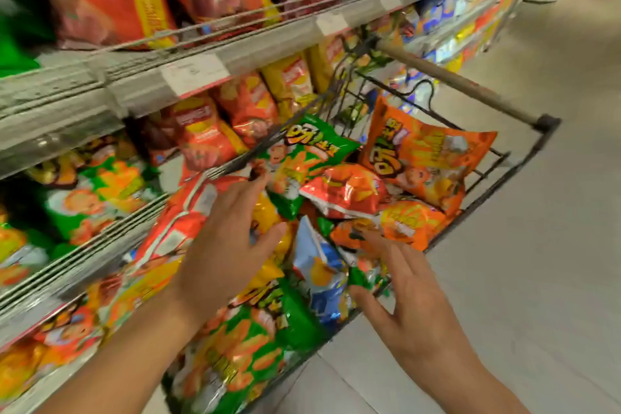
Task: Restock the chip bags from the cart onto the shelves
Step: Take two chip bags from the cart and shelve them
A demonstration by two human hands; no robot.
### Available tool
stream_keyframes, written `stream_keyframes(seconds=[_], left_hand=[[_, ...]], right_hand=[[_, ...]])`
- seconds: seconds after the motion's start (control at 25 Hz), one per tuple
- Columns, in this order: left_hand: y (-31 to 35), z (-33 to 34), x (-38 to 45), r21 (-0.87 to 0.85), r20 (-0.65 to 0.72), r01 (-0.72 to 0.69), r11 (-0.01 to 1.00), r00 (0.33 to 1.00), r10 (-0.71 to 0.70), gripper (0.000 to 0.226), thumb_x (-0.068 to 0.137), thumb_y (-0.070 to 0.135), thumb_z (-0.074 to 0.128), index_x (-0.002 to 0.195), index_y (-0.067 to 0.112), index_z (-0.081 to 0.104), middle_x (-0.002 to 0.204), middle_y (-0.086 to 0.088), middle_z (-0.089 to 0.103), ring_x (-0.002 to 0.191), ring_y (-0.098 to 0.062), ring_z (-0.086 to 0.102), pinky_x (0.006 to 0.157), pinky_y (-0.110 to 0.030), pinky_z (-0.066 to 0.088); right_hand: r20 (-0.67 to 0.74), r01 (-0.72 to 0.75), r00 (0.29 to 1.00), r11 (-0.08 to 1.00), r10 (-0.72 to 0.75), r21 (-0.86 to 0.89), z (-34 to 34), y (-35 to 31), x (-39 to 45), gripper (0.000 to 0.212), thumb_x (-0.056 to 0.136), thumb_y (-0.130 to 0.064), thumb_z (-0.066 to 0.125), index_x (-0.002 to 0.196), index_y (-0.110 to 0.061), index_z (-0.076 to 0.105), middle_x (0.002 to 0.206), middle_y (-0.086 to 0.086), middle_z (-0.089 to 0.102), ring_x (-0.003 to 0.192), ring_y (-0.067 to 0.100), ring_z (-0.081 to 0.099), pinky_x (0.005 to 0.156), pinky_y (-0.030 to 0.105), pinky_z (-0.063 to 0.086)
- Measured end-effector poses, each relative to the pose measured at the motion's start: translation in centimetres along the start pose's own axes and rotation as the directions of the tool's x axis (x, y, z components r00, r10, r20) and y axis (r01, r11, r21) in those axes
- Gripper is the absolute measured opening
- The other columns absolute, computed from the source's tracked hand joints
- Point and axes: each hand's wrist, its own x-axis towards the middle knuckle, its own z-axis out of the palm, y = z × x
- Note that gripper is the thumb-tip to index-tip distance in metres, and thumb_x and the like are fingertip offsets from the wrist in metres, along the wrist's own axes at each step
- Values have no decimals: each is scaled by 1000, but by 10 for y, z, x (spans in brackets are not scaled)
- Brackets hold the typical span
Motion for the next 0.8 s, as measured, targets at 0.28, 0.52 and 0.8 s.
stream_keyframes(seconds=[0.28, 0.52, 0.8], left_hand=[[-1, 77, 94, -80, 286, 36, 996, 958, -11, 74, 96, 52, 54, 158, 35, 19, 161, 9, 23, 150, -16, 21, 116, -41, 30], [4, 130, 165, -35, 367, 15, 999, 930, -1, 75, 98, 56, 47, 160, 23, 18, 162, -5, 31, 149, -24, 28, 120, -42, 28], [9, 159, 203, 164, 506, -9, 987, 859, -76, 76, 99, 63, 37, 159, 21, 19, 156, -11, 38, 142, -30, 38, 109, -43, 37]], right_hand=[[-161, -224, 967, 961, 198, -165, -47, 54, 72, 74, 88, -36, 67, 153, -27, 33, 141, 2, 46, 131, 19, 45, 101, 26, 38], [-152, -255, 967, 805, 205, -536, -76, 77, 198, 85, 85, -38, 69, 156, -16, 28, 144, 18, 44, 130, 38, 42, 106, 44, 38], [12, -284, 904, 620, 428, -731, -72, 99, 230, 87, 77, -72, 49, 149, -29, 27, 127, 11, 59, 116, 34, 57, 96, 44, 43]])
